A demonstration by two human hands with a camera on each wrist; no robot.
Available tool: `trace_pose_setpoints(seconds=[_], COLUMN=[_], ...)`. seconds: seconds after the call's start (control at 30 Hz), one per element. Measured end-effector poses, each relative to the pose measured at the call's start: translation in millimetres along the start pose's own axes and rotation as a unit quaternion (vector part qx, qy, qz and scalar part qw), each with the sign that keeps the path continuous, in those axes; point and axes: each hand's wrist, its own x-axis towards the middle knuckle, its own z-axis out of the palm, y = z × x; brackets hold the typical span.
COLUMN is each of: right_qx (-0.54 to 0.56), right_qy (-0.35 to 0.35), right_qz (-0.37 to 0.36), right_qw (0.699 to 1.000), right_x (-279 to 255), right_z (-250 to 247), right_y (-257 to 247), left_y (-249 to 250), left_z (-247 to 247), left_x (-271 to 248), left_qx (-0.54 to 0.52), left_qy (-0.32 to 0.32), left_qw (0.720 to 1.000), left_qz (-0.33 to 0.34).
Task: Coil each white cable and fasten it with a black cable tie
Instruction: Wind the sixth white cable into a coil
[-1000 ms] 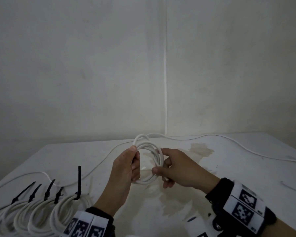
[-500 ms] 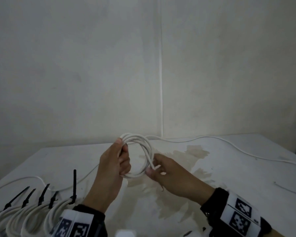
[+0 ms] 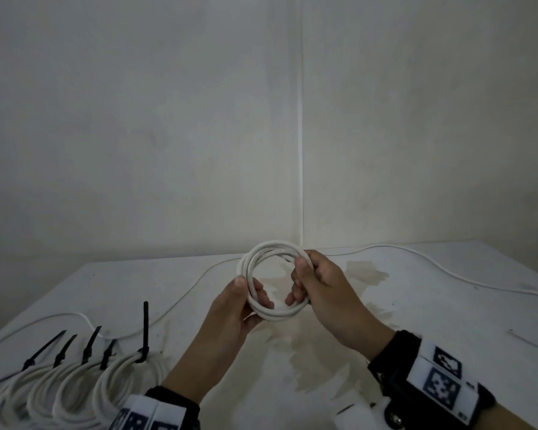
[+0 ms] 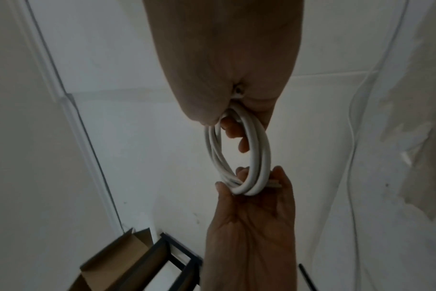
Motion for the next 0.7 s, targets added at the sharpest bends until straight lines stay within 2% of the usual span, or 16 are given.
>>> trace_pose_setpoints(seconds=[0.13,0.27,0.33,0.43,0.7], right_qx=[-0.066,-0.178,-0.219,-0.218,-0.123], right_qy=[-0.033,-0.129,-0.163,-0.166,-0.118], right_qz=[0.014,0.013,0.010,0.004,-0.027], right_qw=[0.997,0.976,0.962,0.962,0.985], right_x=[1,0,-2,0,-7], right_z=[-8,-13,-12,-12,-12], right_y=[4,2,0,-3,3], left_y=[-3,13,18,16,10], left_z=[-7,-6,1,16,24], left_x=[-6,1,3,-1,0], left_qx=[0.055,0.037,0.078,0.126,-0.020], left_qy=[-0.025,-0.029,-0.017,0.018,0.122], left_qw=[0.997,0.993,0.991,0.990,0.990], left_qz=[-0.052,-0.108,-0.106,-0.062,-0.068])
